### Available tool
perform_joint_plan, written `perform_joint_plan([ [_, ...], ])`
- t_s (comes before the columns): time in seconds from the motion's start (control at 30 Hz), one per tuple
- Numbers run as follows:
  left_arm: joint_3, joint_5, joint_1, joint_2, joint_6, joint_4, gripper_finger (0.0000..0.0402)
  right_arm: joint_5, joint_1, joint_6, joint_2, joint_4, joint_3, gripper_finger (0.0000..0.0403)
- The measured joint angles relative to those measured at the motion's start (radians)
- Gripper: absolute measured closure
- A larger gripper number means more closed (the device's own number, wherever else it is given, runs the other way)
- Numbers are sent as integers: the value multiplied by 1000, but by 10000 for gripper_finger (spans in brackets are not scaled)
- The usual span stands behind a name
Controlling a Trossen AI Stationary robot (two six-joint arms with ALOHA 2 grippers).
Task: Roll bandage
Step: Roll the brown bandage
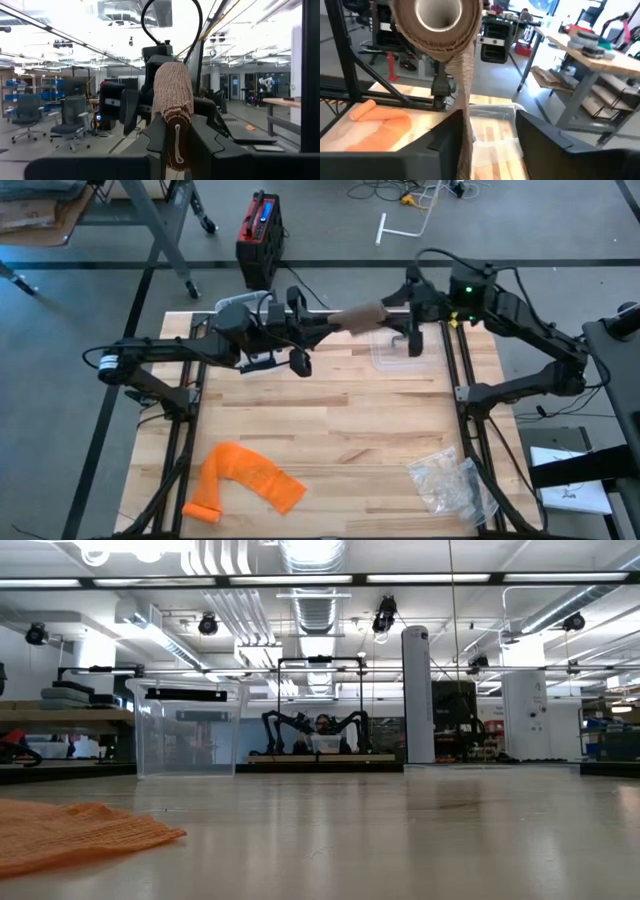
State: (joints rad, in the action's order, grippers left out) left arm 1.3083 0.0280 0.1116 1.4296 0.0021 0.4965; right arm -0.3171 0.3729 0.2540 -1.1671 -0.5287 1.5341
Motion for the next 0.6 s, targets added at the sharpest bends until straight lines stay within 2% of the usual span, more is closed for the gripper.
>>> perform_joint_plan([
  [0.1, 0, 0, 0, 14, -15, 35, 364, -1, -1, -21, -27, 1, 0, 289],
  [0.2, 0, -5, 0, 27, -16, 81, 364, -3, -12, -44, -47, -4, -1, 362],
  [0.27, 0, -15, 1, 32, -16, 109, 364, -4, -16, -44, -48, -23, -1, 391],
  [0.6, -1, -50, 10, 89, -28, 345, 364, 4, -30, -106, -45, -64, -20, 402],
])
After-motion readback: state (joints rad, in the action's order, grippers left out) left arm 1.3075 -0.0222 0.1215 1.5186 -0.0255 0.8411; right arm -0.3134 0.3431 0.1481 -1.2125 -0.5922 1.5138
